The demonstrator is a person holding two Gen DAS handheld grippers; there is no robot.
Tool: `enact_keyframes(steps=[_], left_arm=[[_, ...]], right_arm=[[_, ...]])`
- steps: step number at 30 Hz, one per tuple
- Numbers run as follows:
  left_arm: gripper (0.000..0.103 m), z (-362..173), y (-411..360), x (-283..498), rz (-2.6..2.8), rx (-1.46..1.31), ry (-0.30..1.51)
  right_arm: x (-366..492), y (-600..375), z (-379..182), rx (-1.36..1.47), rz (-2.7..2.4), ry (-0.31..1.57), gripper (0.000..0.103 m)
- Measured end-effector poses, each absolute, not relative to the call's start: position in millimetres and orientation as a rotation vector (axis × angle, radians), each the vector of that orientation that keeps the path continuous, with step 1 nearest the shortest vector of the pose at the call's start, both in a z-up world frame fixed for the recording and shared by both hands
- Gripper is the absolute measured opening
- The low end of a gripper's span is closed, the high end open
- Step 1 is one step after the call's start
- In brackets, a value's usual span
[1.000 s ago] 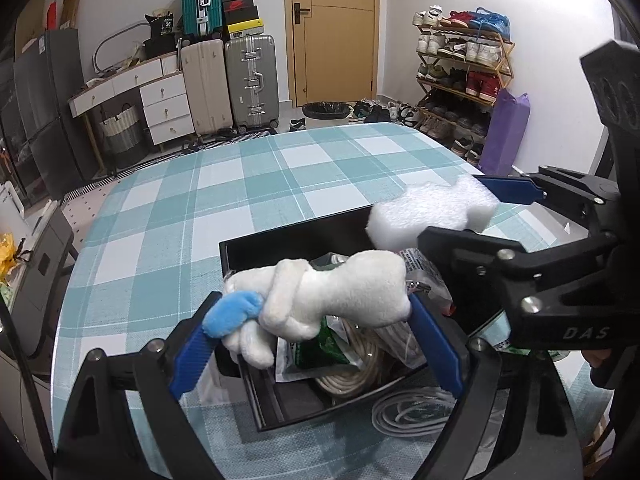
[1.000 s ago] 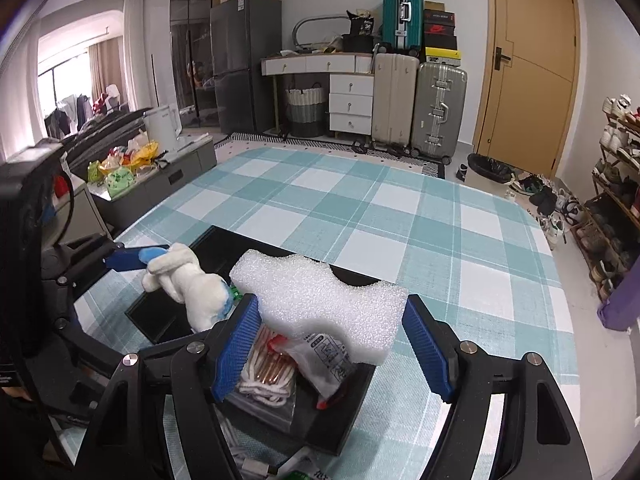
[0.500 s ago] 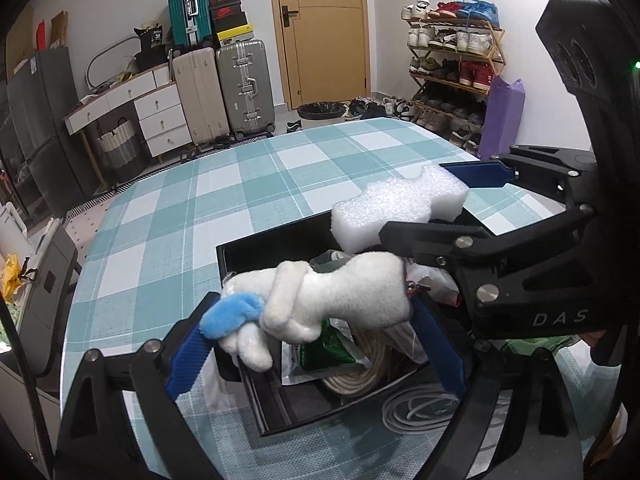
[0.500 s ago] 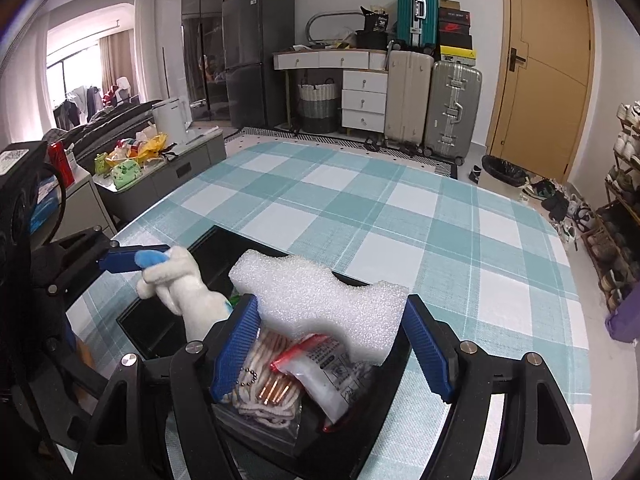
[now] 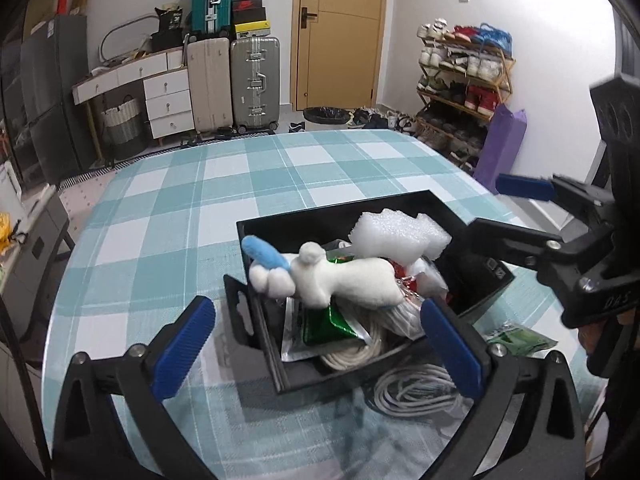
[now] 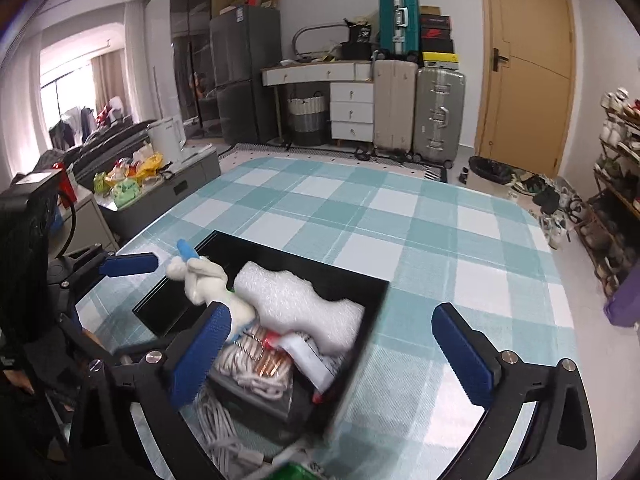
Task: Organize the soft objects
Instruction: 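Lower the bunny and foam block into the box and open both tools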
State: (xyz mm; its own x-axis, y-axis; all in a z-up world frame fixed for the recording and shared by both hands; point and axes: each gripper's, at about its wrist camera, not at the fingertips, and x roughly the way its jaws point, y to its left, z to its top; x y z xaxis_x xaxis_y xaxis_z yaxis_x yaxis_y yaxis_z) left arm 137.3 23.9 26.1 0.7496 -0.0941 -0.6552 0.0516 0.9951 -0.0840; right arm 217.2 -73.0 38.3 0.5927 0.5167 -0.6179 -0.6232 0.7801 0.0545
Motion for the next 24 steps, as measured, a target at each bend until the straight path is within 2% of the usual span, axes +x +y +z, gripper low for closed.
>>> enact_keyframes(steps=[24], left_arm=[[0.103, 22, 17, 89, -0.039, -0.109, 0.684]], right_arm=[[160, -123, 25, -0.176, 0.639, 0.732, 0.102]])
